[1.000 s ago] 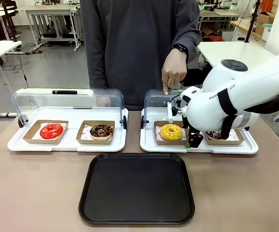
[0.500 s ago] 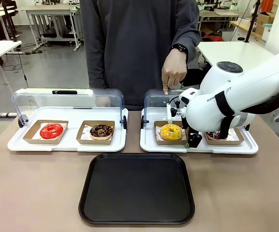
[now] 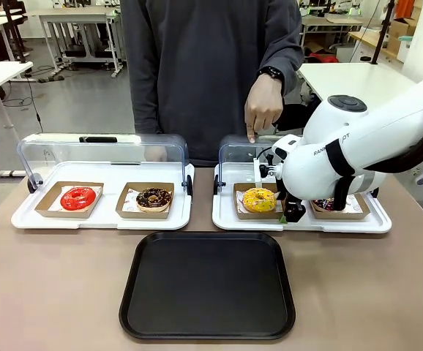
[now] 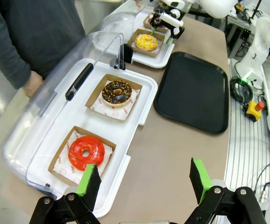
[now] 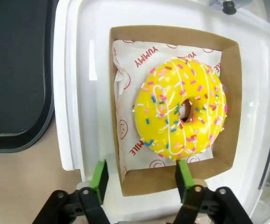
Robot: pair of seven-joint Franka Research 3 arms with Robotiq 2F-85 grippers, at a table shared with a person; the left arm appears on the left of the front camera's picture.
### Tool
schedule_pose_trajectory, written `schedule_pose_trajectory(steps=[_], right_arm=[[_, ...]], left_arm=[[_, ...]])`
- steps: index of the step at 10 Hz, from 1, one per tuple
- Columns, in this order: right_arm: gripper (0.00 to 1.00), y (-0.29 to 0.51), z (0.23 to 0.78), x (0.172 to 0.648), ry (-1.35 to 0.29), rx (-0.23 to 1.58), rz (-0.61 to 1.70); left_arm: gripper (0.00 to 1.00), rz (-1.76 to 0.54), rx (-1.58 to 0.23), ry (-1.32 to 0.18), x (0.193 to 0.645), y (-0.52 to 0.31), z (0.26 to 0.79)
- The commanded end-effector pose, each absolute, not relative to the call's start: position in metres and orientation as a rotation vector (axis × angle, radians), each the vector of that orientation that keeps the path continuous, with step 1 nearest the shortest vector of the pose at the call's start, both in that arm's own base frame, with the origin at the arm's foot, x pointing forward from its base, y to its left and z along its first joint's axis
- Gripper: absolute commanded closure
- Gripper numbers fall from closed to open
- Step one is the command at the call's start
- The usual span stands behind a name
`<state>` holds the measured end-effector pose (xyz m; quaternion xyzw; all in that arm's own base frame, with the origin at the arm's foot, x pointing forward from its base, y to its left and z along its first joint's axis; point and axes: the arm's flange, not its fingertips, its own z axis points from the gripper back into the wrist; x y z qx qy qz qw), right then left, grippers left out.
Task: Move the third donut from the left to the tray.
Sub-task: Pick up the Paper togo box containing the Donut indicated by the person and place it on the Handle tray.
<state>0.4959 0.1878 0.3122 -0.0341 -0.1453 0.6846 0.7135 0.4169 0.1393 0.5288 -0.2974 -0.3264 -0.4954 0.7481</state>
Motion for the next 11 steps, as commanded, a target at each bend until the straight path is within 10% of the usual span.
schedule_pose_trajectory(steps=[1,3,5,11], right_arm=[[1.00,0.1919,0.3138,0.4967,-0.304,-0.092,1.500],[0.82,0.1914,0.3140,0.4960,-0.293,-0.087,1.506],[1.00,0.1915,0.3139,0.4956,-0.279,-0.087,1.514],[1.00,0.1898,0.3157,0.4986,-0.288,-0.058,1.555]], left_arm=[[0.00,-1.098,-0.656,-0.717,0.4152,0.1390,0.5295],[0.00,-1.098,-0.656,-0.717,0.4152,0.1390,0.5295],[0.00,-1.098,-0.656,-0.717,0.4152,0.1390,0.5295],[0.00,-1.098,-0.656,-0.717,0.4152,0.1390,0.5295]])
